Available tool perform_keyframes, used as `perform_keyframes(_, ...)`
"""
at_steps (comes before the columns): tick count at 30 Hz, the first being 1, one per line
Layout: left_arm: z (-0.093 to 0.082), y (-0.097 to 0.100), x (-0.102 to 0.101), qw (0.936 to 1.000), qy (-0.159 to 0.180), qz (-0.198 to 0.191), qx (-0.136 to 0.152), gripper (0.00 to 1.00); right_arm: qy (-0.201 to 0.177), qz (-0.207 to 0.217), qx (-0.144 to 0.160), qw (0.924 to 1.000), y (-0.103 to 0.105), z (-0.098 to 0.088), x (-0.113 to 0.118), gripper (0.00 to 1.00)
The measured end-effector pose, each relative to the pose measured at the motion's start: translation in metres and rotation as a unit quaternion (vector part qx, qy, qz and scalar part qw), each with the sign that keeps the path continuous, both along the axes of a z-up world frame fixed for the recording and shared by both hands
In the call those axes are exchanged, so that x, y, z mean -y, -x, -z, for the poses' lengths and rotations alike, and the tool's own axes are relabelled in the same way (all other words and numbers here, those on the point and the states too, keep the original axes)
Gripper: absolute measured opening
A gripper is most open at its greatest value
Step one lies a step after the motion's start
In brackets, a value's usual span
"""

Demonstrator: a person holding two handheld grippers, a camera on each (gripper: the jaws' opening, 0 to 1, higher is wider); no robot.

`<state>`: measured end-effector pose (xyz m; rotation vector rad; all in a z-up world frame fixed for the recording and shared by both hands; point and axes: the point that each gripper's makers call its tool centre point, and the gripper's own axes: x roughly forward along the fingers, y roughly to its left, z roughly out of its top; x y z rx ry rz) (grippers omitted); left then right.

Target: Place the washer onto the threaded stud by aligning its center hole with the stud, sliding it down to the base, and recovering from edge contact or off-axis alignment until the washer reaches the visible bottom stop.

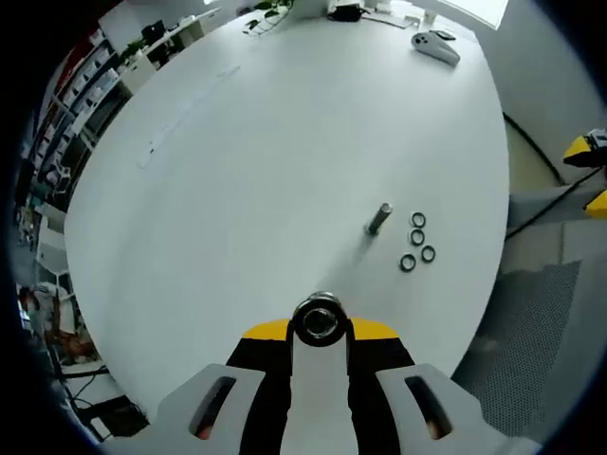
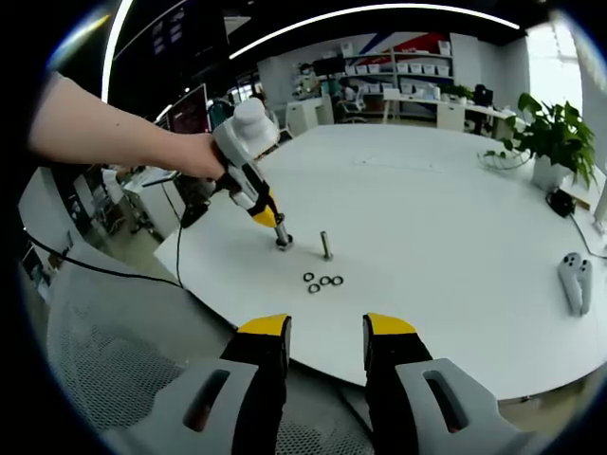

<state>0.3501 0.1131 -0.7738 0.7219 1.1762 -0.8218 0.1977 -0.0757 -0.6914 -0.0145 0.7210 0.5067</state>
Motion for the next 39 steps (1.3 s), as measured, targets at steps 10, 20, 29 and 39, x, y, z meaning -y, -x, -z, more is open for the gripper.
perform_keyframes(10, 0.012, 0.000, 0.002, 0.9996, -0.020, 0.019, -0.008, 0.19, 0.002, 0.000, 0.001, 1.0000, 0.000, 0.000, 0.000, 0.32)
perform_keyframes(20, 0.030, 0.000, 0.002, 0.9984, -0.042, 0.030, -0.021, 0.19, 0.004, -0.001, 0.000, 1.0000, 0.000, 0.001, 0.001, 0.32)
perform_keyframes(29, 0.043, 0.000, 0.000, 0.9975, -0.052, 0.032, -0.035, 0.19, 0.007, 0.002, -0.002, 1.0000, 0.000, 0.002, 0.003, 0.30)
perform_keyframes(39, 0.046, 0.001, 0.002, 0.9965, -0.059, 0.044, -0.040, 0.19, 0.009, 0.001, -0.001, 1.0000, -0.001, 0.002, 0.003, 0.30)
